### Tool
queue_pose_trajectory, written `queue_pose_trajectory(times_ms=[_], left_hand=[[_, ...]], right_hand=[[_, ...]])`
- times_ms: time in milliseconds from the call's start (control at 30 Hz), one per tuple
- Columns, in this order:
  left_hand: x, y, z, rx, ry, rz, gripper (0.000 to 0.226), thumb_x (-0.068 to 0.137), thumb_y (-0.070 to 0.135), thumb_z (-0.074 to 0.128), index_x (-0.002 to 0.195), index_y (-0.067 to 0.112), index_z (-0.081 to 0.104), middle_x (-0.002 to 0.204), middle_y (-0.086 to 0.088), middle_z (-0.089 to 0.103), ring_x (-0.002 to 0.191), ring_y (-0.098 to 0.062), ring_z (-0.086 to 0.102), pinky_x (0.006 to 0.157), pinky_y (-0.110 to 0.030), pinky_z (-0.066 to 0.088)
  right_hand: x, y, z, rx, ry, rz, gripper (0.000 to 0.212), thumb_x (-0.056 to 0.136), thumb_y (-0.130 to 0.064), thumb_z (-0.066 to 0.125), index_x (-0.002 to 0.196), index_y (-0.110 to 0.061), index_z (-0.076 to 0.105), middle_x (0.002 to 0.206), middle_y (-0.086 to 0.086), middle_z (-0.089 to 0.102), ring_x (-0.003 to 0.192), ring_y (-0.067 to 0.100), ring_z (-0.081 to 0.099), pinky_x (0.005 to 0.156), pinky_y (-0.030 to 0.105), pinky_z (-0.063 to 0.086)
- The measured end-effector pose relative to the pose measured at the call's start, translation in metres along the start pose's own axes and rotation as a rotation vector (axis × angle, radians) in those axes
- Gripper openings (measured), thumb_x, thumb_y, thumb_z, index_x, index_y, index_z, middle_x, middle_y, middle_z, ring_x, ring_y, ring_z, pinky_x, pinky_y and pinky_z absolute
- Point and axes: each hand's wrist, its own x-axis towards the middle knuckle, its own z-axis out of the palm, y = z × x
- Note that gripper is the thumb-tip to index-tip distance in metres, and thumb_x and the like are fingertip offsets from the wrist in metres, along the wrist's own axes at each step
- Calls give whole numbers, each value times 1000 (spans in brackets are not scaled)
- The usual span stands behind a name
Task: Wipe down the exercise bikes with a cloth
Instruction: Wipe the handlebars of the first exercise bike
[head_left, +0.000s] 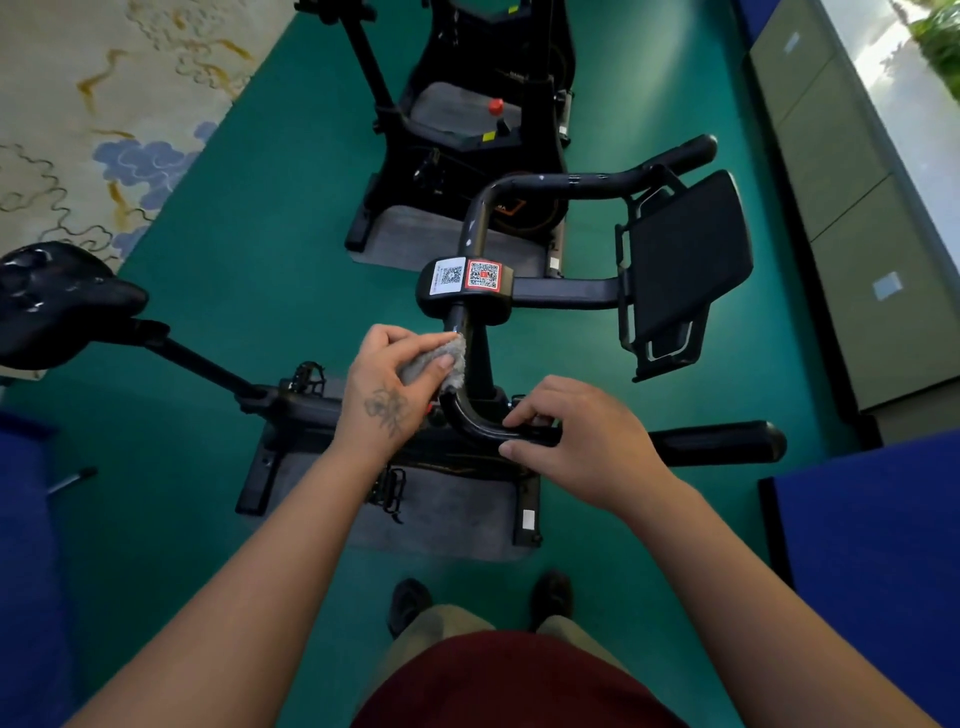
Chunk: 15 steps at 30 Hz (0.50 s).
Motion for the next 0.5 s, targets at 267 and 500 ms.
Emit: queue_pose_trajectory(times_ms=[267,500], left_hand=[[-15,-4,-2,44,-32,18,30,97,27,78,127,28,79,104,5,53,99,9,54,90,-3,40],[-4,-6,3,55,-14,-7,30,97,30,78,127,31,78,105,5,54,99,8,55,89,-4,41]], right_hand=[[5,1,-1,37,-40,29,19,83,-51,82,96,-42,71,91,-21,59,89,0,57,75,24,43],[6,4,0,71,-53,40,19,82,-53,82,93,-46,68,92,-21,59,89,-1,58,76,24,46]])
